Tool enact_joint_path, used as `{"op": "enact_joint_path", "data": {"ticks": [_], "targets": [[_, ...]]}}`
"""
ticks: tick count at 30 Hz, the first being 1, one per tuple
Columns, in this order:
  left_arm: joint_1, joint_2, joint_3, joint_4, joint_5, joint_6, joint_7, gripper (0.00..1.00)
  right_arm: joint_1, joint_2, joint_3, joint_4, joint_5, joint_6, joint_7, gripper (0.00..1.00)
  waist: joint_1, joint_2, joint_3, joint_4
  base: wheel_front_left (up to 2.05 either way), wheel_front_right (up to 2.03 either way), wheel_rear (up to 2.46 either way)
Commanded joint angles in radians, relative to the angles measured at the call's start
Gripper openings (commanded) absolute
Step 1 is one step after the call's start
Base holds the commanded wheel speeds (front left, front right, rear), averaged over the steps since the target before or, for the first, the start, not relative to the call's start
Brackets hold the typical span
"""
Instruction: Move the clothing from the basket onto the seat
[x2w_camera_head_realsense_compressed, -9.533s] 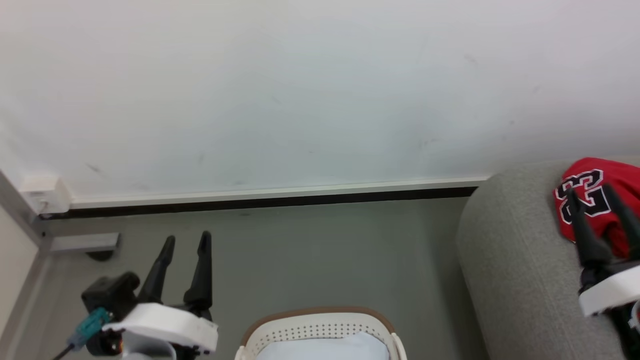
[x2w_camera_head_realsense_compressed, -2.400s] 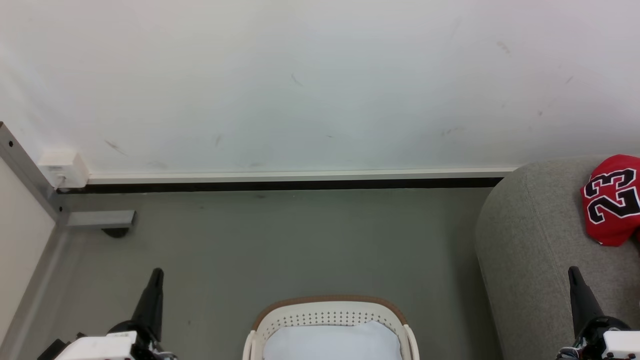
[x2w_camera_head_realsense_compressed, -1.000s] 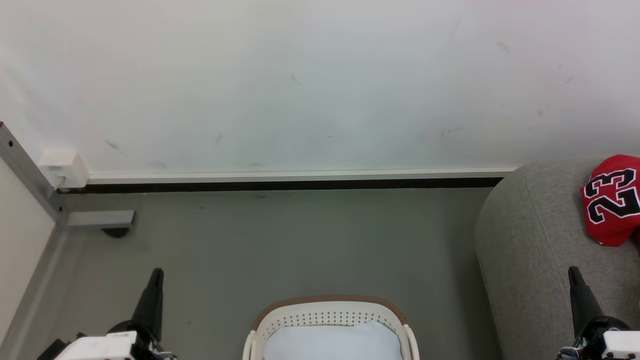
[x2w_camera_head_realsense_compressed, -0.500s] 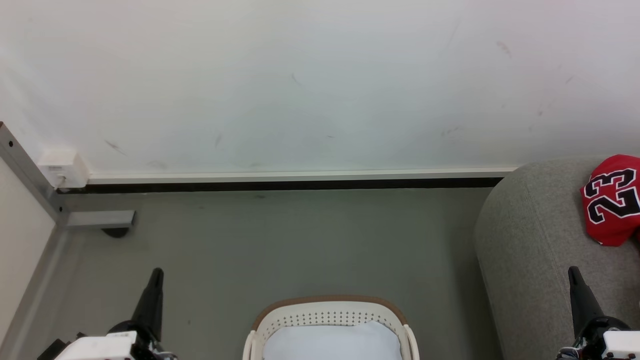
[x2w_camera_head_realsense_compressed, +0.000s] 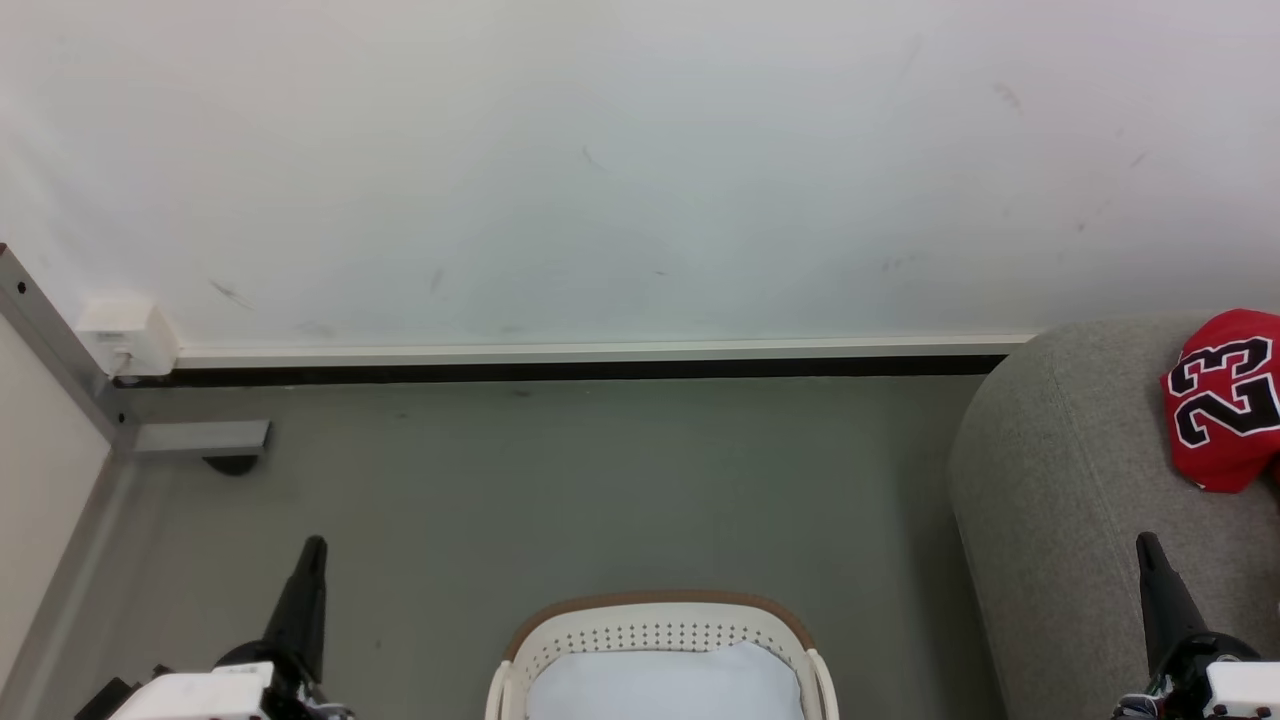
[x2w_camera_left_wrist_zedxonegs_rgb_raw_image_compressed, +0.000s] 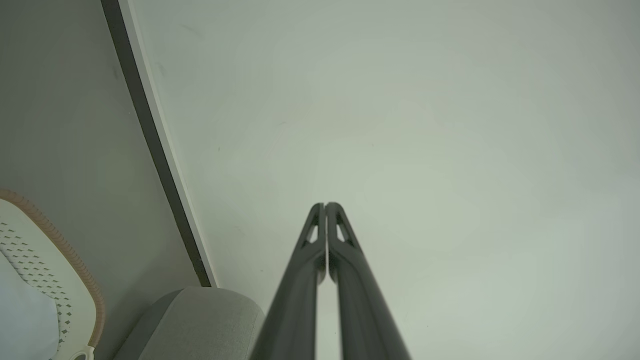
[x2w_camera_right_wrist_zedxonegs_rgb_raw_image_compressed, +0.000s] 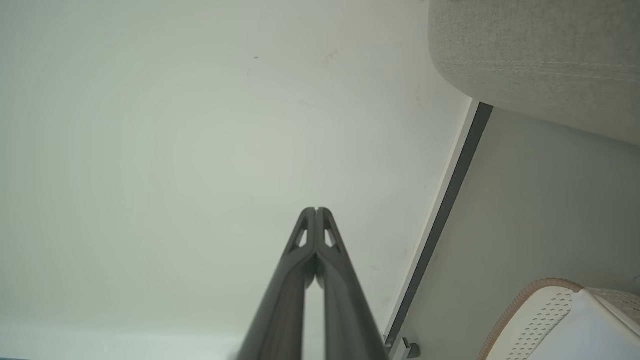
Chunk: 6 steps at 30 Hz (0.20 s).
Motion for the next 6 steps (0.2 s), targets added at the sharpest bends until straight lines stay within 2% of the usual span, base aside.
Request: {"op": "enact_joint_path", "data": {"ticks": [1, 6], "targets": [[-0.008, 0.007, 0.002, -0.004, -0.014, -0.006, 0.004, 0.0, -0.012, 0.0, -0.004, -0.005, 0.001, -0.002, 0.003, 0.0, 0.0, 0.0, 0.0, 0.0, 0.0, 0.0, 0.0], [-0.008, 0.007, 0.002, -0.004, -0.014, -0.006, 0.004, 0.0, -0.012, 0.0, -0.004, -0.005, 0.001, -0.002, 0.003, 0.0, 0.0, 0.0, 0.0, 0.0, 0.0, 0.0, 0.0]]}}
